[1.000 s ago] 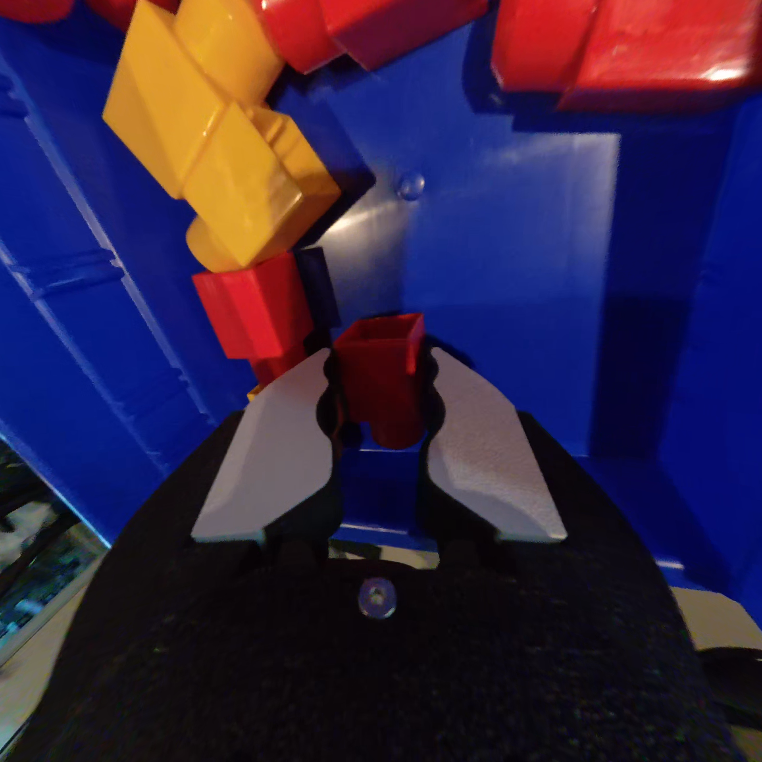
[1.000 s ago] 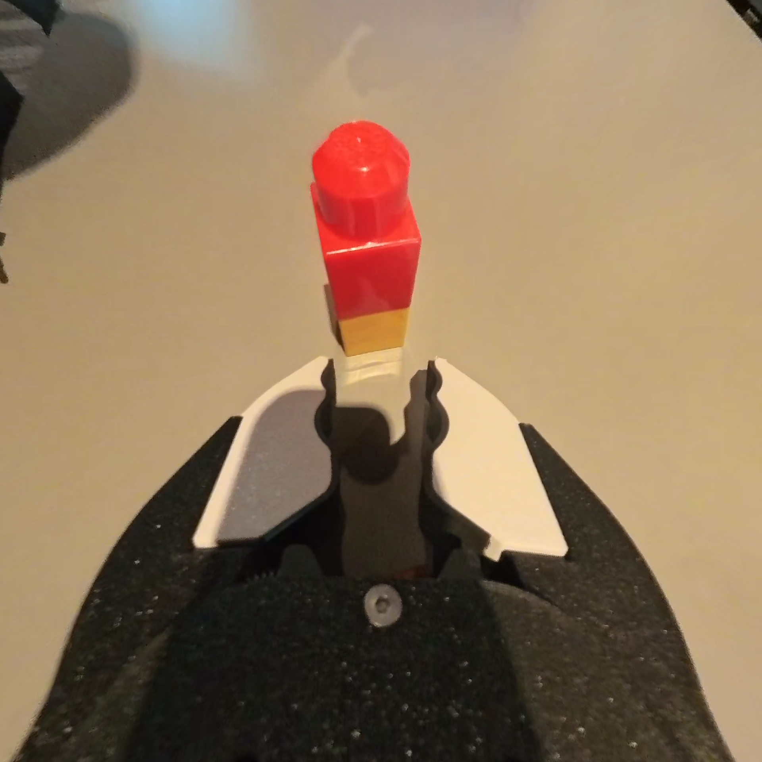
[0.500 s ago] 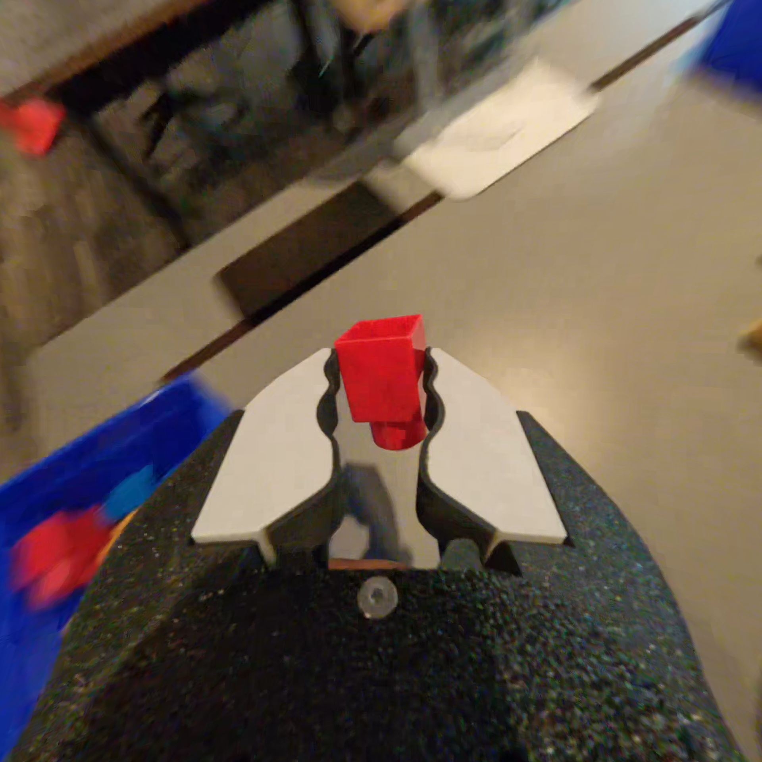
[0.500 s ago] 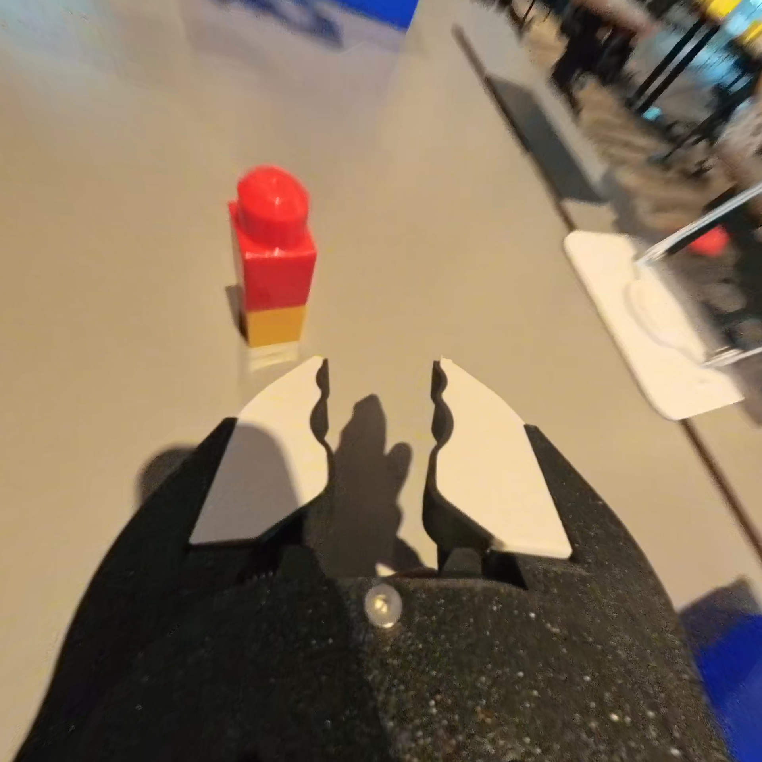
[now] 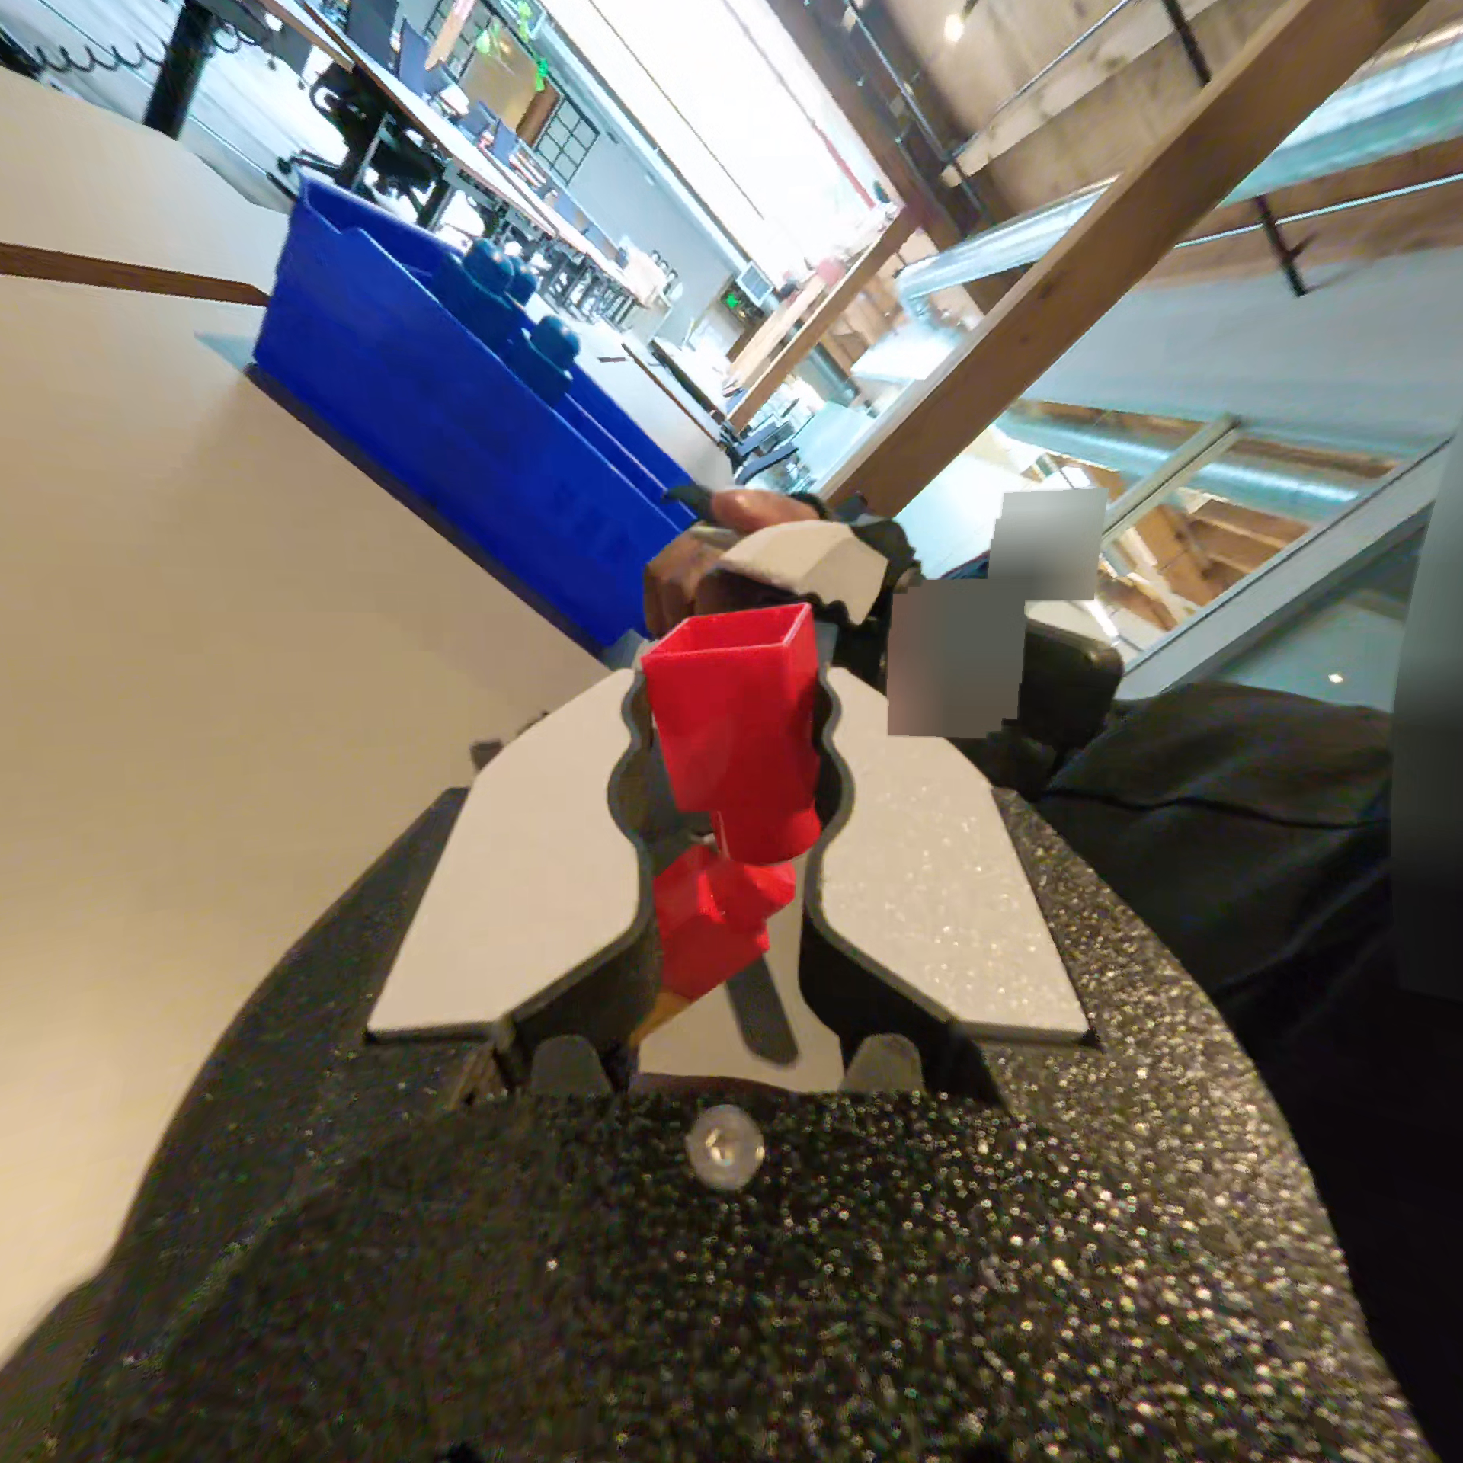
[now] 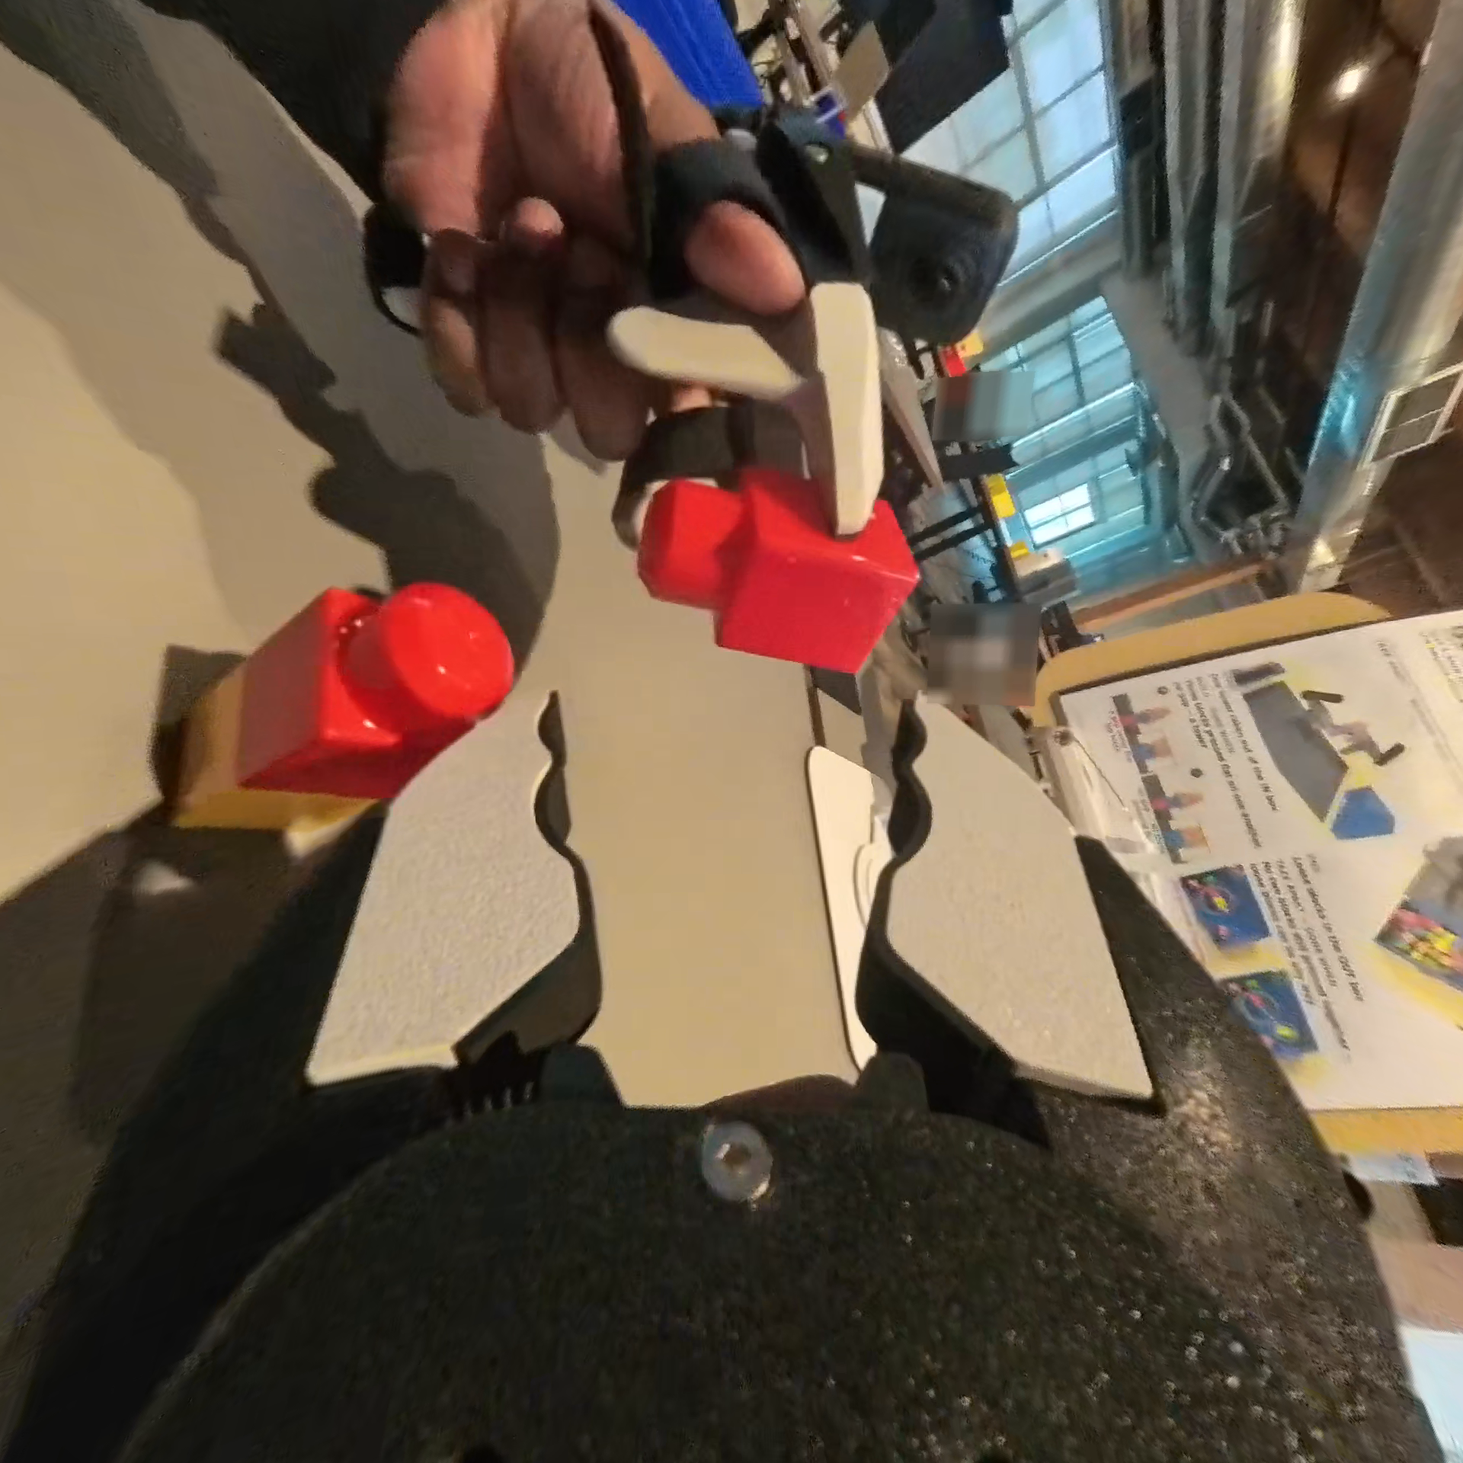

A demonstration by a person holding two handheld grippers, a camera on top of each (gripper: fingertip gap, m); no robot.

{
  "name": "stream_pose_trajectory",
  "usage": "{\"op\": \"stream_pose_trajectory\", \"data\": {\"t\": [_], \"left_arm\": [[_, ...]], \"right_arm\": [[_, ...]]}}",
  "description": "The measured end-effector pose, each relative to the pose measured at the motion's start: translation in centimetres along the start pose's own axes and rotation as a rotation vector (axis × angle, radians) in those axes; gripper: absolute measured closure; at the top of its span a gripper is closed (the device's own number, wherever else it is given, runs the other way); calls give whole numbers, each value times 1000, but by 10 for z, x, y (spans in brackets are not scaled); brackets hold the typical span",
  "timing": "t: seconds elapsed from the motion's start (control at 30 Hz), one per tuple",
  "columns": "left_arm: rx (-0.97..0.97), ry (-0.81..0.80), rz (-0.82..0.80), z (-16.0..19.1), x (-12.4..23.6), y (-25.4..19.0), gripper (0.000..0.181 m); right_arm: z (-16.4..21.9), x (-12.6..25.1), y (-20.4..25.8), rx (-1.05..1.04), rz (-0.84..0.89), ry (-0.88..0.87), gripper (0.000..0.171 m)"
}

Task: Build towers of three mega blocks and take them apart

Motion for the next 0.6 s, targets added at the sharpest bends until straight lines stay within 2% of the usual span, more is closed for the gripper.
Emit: {"op": "stream_pose_trajectory", "data": {"t": [0.43, 0.6], "left_arm": [[20, -11, 57, 8, -21, -13, 142], [14, -18, 47, 13, -32, -20, 143]], "right_arm": [[-16, 7, -7, -152, -42, -117, 93], [-19, 10, -13, -219, -43, -162, 101]]}}
Point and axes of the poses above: each gripper's, where its closed fingertips meet, x back along the fingers, z out of its underside, y = z × x across the jaws, the point moved 6 cm from there along x, back along the fingers, and after that the axes turned 6 degrees about x, right-handed, at the moved point
